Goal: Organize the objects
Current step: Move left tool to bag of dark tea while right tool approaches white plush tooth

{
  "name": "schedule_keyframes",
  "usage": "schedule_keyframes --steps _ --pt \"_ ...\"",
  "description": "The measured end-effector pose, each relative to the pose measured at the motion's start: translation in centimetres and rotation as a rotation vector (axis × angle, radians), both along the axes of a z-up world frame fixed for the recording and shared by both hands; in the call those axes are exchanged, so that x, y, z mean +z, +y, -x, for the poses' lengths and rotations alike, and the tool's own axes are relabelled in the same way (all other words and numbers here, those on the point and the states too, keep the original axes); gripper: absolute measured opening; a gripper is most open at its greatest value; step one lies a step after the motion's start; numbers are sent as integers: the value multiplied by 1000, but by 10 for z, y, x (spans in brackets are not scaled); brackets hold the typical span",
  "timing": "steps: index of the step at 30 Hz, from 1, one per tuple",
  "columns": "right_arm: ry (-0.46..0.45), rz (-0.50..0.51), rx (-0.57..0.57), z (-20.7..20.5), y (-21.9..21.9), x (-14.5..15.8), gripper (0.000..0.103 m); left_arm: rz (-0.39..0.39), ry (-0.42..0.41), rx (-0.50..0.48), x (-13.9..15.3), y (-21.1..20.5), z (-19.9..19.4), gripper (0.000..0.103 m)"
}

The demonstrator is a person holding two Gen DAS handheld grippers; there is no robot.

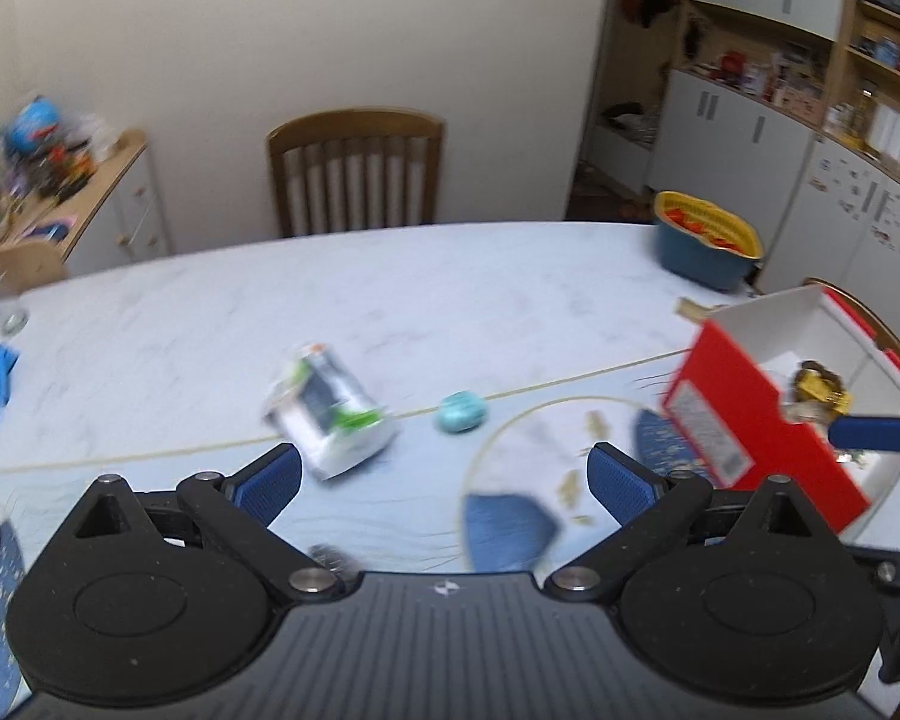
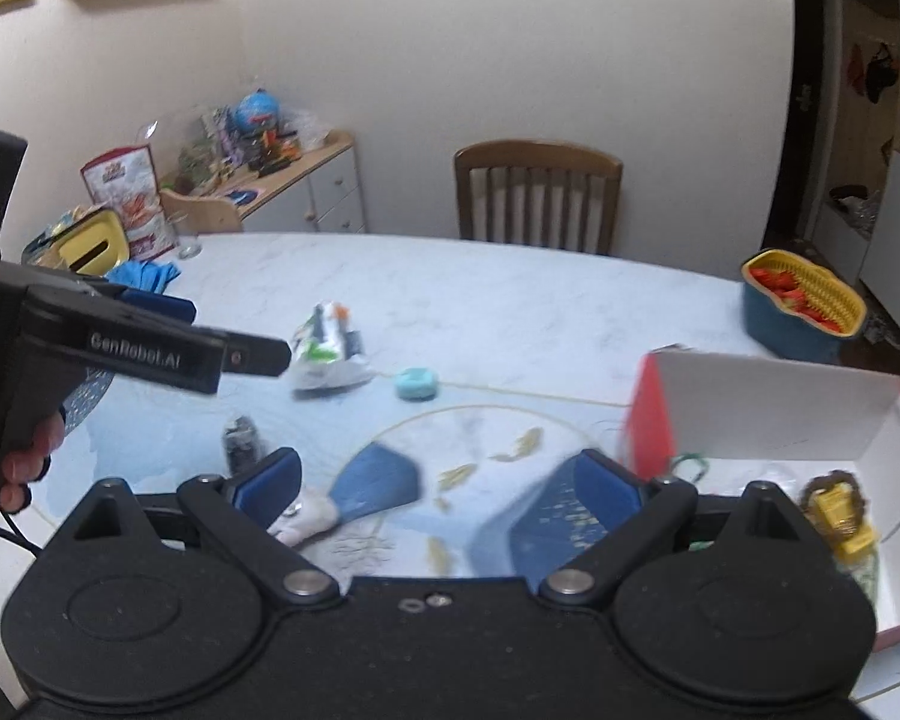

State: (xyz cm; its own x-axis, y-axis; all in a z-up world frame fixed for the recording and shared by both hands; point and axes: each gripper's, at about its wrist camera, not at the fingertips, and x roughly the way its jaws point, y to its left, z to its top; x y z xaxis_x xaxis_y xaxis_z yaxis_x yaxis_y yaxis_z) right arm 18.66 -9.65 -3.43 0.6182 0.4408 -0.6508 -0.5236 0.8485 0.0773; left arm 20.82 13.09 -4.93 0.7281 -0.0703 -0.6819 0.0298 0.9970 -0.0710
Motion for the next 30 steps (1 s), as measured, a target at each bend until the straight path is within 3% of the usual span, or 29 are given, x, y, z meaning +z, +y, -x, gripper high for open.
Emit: schedule_keyframes --steps 10,17,30 --pt "64 77 78 -3 59 -39 96 7 87 53 -47 49 1 102" --pt "90 127 114 -6 86 -68 93 45 133 27 -79 55 5 102" --pt "131 188 190 -16 116 -104 86 76 153 -21 -114 60 0 102"
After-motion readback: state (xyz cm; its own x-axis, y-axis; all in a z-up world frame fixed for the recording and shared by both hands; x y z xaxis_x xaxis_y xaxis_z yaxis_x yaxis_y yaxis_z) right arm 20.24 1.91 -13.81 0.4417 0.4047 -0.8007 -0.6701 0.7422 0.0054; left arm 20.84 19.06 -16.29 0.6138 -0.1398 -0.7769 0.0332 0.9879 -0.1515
